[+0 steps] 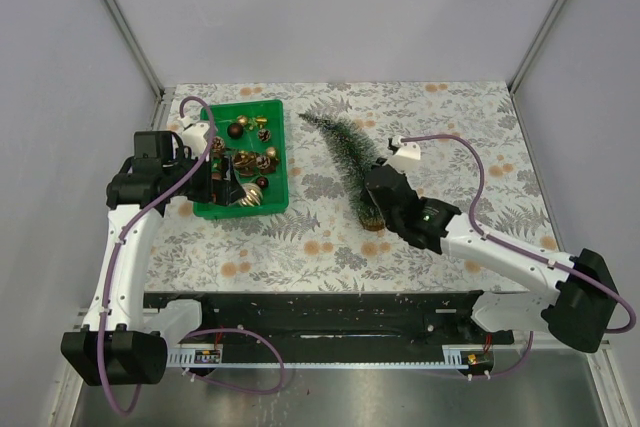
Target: Decorate the small christmas tree
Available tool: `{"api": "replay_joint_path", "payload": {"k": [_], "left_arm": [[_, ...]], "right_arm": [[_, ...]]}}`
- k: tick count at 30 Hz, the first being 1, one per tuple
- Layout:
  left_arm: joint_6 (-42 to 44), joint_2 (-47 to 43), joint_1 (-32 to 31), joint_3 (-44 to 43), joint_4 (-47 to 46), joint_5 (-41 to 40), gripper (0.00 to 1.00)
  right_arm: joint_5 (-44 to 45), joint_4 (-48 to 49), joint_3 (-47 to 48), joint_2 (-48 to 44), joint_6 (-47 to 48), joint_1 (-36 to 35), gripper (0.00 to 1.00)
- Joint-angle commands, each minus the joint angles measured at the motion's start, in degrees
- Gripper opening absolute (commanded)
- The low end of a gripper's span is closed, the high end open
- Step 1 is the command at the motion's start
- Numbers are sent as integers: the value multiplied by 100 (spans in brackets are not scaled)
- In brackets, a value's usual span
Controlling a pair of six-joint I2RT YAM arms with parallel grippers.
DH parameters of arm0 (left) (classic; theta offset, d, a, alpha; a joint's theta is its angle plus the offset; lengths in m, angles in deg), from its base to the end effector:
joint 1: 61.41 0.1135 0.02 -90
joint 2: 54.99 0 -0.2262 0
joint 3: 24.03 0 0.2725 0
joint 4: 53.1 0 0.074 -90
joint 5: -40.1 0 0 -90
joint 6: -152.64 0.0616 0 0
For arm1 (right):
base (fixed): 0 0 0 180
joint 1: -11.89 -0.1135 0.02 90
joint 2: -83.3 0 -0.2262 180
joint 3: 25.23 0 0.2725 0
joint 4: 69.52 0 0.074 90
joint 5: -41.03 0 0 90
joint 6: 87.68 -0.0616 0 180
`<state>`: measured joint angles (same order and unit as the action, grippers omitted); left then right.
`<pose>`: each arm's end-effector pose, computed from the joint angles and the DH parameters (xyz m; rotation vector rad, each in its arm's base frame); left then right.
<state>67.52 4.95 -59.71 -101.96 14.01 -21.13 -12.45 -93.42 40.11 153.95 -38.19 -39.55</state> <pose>0.2504 -0.0222 0.2967 0.2897 2.3427 -0.5514 0.2307 0.2306 0.2414 0.1906 1.9841 0.3766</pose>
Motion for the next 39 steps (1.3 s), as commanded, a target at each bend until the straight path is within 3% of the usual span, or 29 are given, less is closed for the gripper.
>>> {"api": "replay_joint_path", "payload": {"k": [1,17,23,28,33,39], "left_arm": [[56,-97,-11,-9,-122,198,99],[12,-141,-73,-44,-122,190,99],[39,-141,-64,-62,-122,225,99],[57,-44,-64,-158,-130,173,99],[13,35,-82,-273,-122,243,99],[-5,97,-82,-176,-131,208,99]], "right_arm": [[523,309,-138,-306,-229,-94,0],[919,398,56,-298,-326,-314,0],[902,64,-357,-526,-896,-393,3],[980,-270,-533,-623,-1125,-595,13],[999,-438,-621,-658,-1214,-744,42],[963,-438,-639,-719,-1178,-841,54]]}}
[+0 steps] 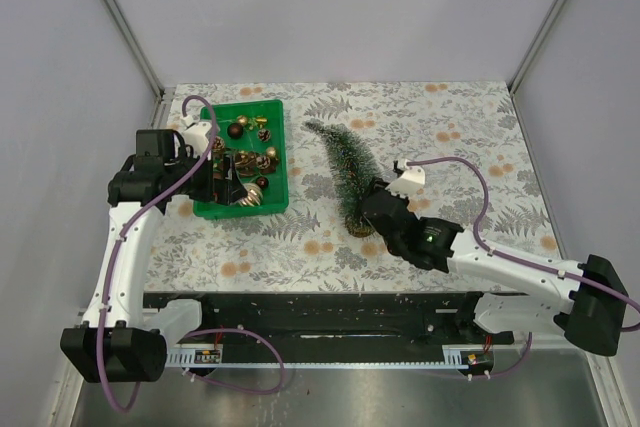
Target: Decorate the small christmas tree
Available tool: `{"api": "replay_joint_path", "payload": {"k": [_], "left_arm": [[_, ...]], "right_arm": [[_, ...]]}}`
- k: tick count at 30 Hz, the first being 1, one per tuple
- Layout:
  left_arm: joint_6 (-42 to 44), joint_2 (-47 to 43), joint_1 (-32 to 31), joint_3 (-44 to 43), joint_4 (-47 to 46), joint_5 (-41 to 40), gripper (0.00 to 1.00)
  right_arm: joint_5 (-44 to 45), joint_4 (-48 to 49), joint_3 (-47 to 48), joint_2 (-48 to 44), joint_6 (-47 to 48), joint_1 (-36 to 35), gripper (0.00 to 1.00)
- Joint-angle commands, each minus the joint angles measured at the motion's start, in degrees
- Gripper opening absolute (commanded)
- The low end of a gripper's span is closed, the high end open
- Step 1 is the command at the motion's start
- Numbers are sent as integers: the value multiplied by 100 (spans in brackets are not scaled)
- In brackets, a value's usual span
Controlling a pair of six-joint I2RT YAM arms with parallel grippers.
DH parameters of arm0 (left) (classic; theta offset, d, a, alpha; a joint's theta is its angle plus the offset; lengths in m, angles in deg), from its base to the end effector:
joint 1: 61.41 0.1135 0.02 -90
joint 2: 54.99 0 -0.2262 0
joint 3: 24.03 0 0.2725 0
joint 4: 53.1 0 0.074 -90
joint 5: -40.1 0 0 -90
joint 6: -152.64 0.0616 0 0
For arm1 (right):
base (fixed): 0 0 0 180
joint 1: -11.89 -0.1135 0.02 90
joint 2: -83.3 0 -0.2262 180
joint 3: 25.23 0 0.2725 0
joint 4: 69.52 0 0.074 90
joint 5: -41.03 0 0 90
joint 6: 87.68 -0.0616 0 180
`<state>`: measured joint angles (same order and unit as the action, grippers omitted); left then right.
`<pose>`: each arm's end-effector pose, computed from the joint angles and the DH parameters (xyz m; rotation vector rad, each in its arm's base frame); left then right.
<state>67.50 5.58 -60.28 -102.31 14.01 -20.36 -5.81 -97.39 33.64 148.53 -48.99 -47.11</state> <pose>0.2520 -0.0254 0.2965 0.3058 2.3432 -0.5738 0.1877 0.2306 0.2218 0.2799 1.9979 0.4113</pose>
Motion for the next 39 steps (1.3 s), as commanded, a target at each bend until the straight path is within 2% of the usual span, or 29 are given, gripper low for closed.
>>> {"api": "replay_joint_path", "payload": {"k": [1,6,12,16,22,28,31,33,39], "left_arm": [[-3,33,-33,-124,-131,131,99],[15,68,-33,-80,-131,70,99],[-196,165,-77,69,-420,-141,99],[-442,384,-402,158,-666,-535,99],[-1135,788,-420,-97,-1228,-1441,99],[-1611,1552,-420,-633,-1422,-2057,99],[-1690,2019,-420,-905,-1484,-2128,93],[-1734,2326,-420,-1037,-1554,-2092,86],[-2094,2714,-420,-1293,-1773,-2629,70]], "right_arm": [[299,-49,8,-186,-81,-85,54],[316,-163,26,-379,-54,-94,54],[290,-628,34,-1002,-46,-260,70],[307,-1076,69,-1635,-81,-358,75],[448,-1498,227,-1997,208,-366,75],[492,-1455,272,-2128,560,-366,71],[492,-1350,245,-2234,806,-366,65],[536,-1323,245,-2304,894,-375,63],[615,-1314,228,-2375,1114,-375,60]]}}
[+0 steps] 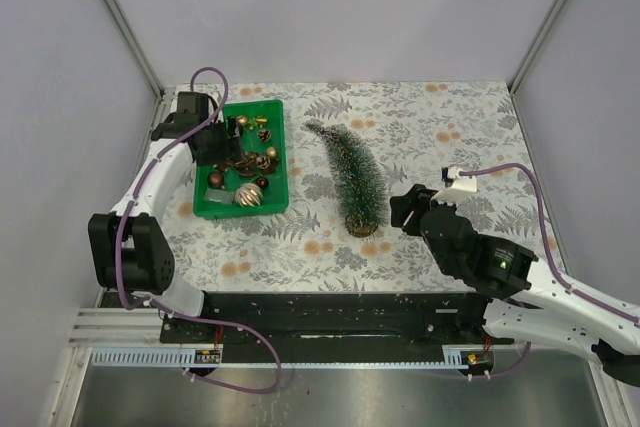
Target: Decorate the small christmas tree
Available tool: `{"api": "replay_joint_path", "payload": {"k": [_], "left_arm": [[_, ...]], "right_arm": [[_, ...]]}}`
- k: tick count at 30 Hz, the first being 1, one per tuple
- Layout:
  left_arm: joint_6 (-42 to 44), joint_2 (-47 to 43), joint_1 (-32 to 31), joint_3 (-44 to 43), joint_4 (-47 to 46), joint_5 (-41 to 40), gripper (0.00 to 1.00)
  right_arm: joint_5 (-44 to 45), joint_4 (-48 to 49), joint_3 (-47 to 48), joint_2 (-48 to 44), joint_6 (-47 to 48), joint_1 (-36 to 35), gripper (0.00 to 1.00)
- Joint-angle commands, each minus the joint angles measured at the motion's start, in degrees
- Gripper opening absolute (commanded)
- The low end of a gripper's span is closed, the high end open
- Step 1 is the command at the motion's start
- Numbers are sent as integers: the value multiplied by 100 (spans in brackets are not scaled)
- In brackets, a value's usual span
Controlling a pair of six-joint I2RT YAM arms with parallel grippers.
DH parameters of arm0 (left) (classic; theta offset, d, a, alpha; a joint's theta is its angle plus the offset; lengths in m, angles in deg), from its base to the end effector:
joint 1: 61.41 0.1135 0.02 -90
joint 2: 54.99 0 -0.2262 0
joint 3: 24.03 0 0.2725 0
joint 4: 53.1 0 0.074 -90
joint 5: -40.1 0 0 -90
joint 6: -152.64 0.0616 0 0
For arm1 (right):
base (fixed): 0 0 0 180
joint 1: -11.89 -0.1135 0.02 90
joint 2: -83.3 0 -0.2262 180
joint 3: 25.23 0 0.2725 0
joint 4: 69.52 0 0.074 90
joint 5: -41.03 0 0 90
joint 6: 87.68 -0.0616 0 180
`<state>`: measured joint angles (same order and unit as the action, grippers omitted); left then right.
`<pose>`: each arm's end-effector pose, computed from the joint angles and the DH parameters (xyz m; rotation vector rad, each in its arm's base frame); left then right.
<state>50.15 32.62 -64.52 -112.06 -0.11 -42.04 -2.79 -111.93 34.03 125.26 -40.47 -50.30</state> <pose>0.3641 -0.0282 0.2343 -0.1463 2.4942 -0.2849 0.1408 0.1717 0.2963 0.1803 1.8848 0.4472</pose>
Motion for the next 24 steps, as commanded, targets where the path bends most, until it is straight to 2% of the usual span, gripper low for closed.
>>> {"api": "replay_joint_path", "payload": {"k": [1,6,10,14,16,18,20,24], "left_arm": [[-403,-33,-5,-283,-458,-504,69],[-552,-87,-31,-160,-582,-549,54],[-342,-314,-574,331,-792,-442,53],[-412,-386,-1348,702,-1153,-759,71],[-525,-158,-1577,483,-1048,-1565,80],[-727,53,-1622,412,-1065,-1787,88],[-903,185,-1762,438,-1301,-1893,92],[-922,300,-2175,622,-2652,-2077,92]], "right_arm": [[322,157,154,-38,279,-56,60],[375,341,-22,-12,376,-47,58],[366,403,-75,41,429,-47,58],[357,403,-137,-20,420,-47,60],[375,350,-198,-73,376,-47,61],[358,333,-260,-117,350,-56,62],[349,315,-321,-135,358,-47,63],[349,297,-365,-39,324,-47,63]]}}
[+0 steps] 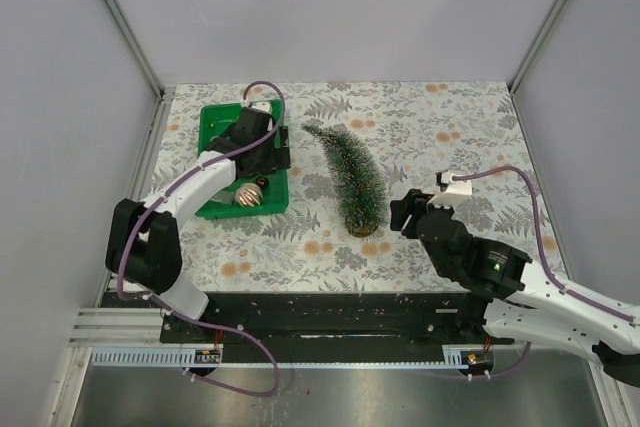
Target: Decorate the small christmas tree
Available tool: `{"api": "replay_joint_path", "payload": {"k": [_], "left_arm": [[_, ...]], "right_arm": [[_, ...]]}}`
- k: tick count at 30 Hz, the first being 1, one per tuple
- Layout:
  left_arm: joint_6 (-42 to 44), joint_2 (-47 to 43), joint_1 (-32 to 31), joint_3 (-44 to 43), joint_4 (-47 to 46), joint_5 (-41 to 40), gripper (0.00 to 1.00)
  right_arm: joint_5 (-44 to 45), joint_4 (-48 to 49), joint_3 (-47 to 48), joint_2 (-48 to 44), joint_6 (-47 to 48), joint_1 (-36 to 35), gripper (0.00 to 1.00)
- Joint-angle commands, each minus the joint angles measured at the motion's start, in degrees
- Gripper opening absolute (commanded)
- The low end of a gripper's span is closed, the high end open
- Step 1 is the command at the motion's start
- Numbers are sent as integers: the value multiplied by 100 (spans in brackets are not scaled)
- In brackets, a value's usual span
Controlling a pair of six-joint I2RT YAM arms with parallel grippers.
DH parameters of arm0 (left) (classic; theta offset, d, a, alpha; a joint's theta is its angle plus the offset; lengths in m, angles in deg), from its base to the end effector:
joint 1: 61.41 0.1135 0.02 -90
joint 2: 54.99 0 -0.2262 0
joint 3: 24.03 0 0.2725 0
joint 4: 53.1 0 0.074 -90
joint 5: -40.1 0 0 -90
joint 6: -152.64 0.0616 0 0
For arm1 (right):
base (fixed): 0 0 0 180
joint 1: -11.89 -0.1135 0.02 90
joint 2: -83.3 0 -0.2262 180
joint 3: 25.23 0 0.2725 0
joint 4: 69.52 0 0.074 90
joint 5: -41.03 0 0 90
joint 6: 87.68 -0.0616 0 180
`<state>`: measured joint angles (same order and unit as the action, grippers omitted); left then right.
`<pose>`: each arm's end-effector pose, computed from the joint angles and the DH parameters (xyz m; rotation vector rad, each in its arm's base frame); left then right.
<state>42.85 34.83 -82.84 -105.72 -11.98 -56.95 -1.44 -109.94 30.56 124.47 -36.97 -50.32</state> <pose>0.3539 -0.1308 0.1988 -0.0208 2.4294 -0.1775 0.1416 0.1712 0.2809 0.1310 1.8817 0.3767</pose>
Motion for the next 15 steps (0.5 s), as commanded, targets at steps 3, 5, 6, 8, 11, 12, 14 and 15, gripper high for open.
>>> {"api": "replay_joint_path", "payload": {"k": [3,5,6,8,11,12,14,15], "left_arm": [[10,315,-423,-107,-2136,-999,94],[142,588,-415,-362,-2338,-1393,95],[125,694,-397,-415,-2470,-1465,96],[55,765,-309,-416,-2716,-1509,99],[98,809,-309,-336,-3086,-1616,99],[168,835,-309,-354,-3139,-1668,99],[343,905,-318,-398,-3244,-1756,99],[492,940,-318,-424,-3340,-1765,99]], "right_arm": [[222,46,-9,137,-61,-45,64],[204,37,-27,207,-70,-45,65],[178,37,-35,251,-62,-36,65],[187,46,-44,339,-61,-45,66],[160,72,-36,471,-35,-36,67],[143,98,-35,523,-26,-36,67],[117,125,-27,585,-18,-36,68],[99,151,-18,603,-18,-36,68]]}}
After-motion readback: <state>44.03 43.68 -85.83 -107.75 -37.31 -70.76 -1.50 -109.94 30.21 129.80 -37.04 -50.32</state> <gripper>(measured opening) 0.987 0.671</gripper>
